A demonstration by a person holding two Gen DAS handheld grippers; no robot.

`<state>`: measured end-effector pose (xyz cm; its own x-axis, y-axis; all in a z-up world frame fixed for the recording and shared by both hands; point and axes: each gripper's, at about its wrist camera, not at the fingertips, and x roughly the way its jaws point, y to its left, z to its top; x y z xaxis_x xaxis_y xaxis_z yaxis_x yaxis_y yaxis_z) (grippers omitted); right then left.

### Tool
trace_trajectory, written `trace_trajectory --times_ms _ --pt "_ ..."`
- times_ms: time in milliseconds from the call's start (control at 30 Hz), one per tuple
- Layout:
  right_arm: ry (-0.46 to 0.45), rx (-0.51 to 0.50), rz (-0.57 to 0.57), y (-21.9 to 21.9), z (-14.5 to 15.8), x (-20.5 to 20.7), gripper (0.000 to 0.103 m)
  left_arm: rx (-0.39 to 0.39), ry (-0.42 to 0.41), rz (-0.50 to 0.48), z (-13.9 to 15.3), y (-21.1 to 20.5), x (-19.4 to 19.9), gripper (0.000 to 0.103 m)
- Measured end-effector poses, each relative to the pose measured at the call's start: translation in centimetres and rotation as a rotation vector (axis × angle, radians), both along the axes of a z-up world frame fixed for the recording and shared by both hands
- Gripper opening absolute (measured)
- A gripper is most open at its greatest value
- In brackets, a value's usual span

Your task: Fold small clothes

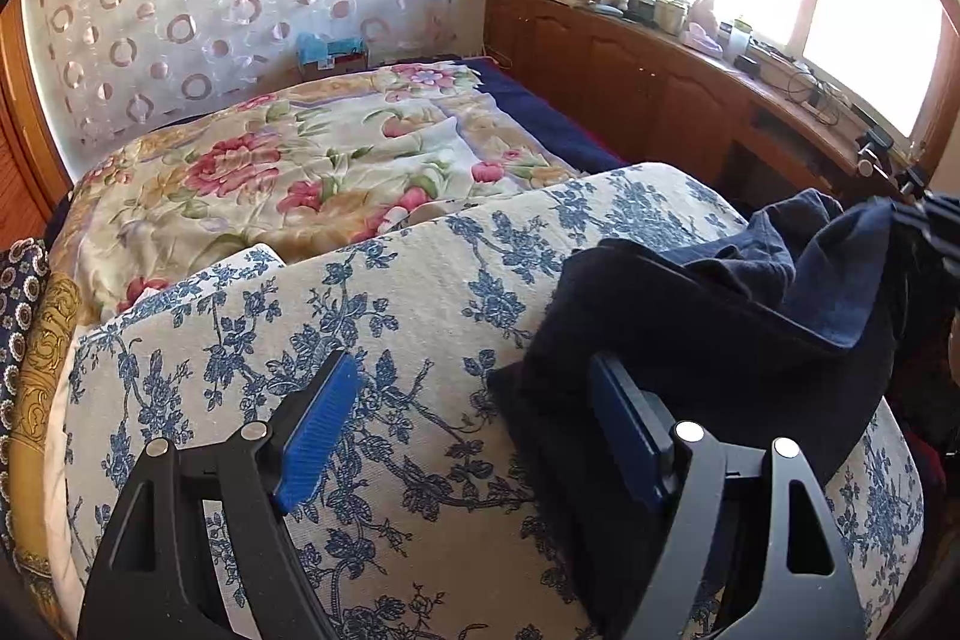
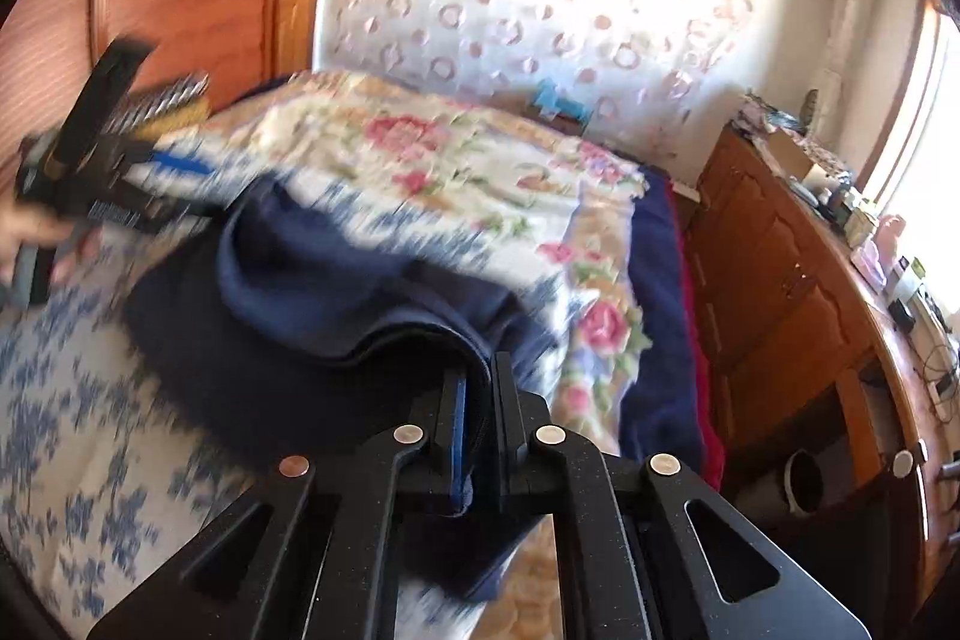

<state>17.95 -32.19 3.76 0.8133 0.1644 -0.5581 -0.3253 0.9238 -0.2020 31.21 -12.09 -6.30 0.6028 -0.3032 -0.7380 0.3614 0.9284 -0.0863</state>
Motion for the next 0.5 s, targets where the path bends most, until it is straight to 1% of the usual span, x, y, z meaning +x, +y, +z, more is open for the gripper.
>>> trace_trajectory --times_ms 133,200,267,300,333,367,400,433,500 --pt "0.009 0.094 -0.085 -1.3 0.7 3.1 0.007 -0.031 -0.003 0.007 0.3 0.4 -0.1 0.080" --pt "0.050 0.136 -0.106 -1.8 0.2 4.5 0.007 -0.069 -0.012 -0.012 0.7 0.3 -0.3 0.080" --pt "0.095 0.115 -0.154 -1.4 -0.9 5.3 0.007 -0.084 -0.019 -0.026 1.1 0.1 -0.5 0.080" --pt "0.103 0.113 -0.160 -1.3 -1.2 5.3 0.008 -0.083 -0.018 -0.031 1.1 0.0 -0.5 0.080" --pt "0.110 0.114 -0.159 -0.9 -1.1 5.4 0.011 -0.080 -0.014 -0.036 1.1 -0.2 -0.4 0.080" --pt "0.103 0.109 -0.170 -0.3 -1.0 5.2 0.021 -0.080 -0.012 -0.039 1.1 -0.3 -0.3 0.080" --pt "0.087 0.108 -0.183 -0.2 -0.4 4.9 0.033 -0.082 -0.008 -0.042 1.1 -0.3 -0.2 0.080" --pt "0.071 0.122 -0.187 -0.2 0.1 4.3 0.039 -0.087 0.000 -0.045 1.0 -0.4 -0.2 0.080" --pt "0.053 0.166 -0.191 -0.6 0.8 3.1 0.058 -0.091 0.025 -0.049 0.4 -0.4 -0.2 0.080"
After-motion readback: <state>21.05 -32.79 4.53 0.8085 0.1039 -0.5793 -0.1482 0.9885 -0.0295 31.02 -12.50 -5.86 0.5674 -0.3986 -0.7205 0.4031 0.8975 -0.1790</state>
